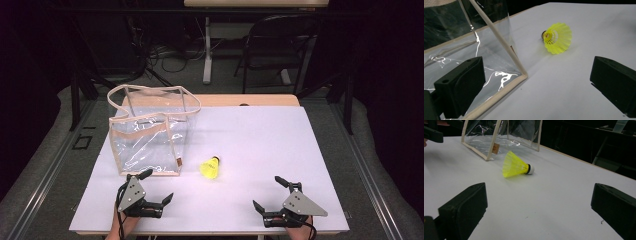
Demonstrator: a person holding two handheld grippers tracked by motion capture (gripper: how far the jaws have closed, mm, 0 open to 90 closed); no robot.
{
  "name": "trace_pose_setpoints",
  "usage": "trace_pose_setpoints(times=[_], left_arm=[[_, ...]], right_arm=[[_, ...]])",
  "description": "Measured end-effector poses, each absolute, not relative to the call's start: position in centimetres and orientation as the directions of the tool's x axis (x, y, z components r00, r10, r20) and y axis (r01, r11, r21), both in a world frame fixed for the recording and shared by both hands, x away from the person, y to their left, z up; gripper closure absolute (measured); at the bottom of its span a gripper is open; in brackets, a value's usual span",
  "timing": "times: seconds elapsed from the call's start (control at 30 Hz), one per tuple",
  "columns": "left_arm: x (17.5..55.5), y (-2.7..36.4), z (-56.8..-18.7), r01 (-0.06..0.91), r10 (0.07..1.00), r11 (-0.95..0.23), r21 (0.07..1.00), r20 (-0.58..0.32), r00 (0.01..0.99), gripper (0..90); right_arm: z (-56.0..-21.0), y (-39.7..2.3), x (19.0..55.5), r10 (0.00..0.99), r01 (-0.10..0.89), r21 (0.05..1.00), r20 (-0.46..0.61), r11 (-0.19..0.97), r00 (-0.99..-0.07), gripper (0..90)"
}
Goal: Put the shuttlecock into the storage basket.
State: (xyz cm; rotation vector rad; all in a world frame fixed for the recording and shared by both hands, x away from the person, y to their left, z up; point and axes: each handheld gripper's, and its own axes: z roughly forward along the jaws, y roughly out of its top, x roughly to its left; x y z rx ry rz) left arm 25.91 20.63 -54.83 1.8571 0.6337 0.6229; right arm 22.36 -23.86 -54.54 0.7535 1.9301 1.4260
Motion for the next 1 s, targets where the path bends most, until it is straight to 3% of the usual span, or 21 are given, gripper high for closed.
trace_pose_setpoints(times=[1.0], left_arm=[[27.5, 17.2, -53.9, 0.123, 0.616, -0.386, 0.914, 0.156, 0.772, 0.0]], right_arm=[[-54.6, -23.8, 22.3, 0.747, 0.088, 0.962, -0.14, 0.258, -0.65, 0.3]])
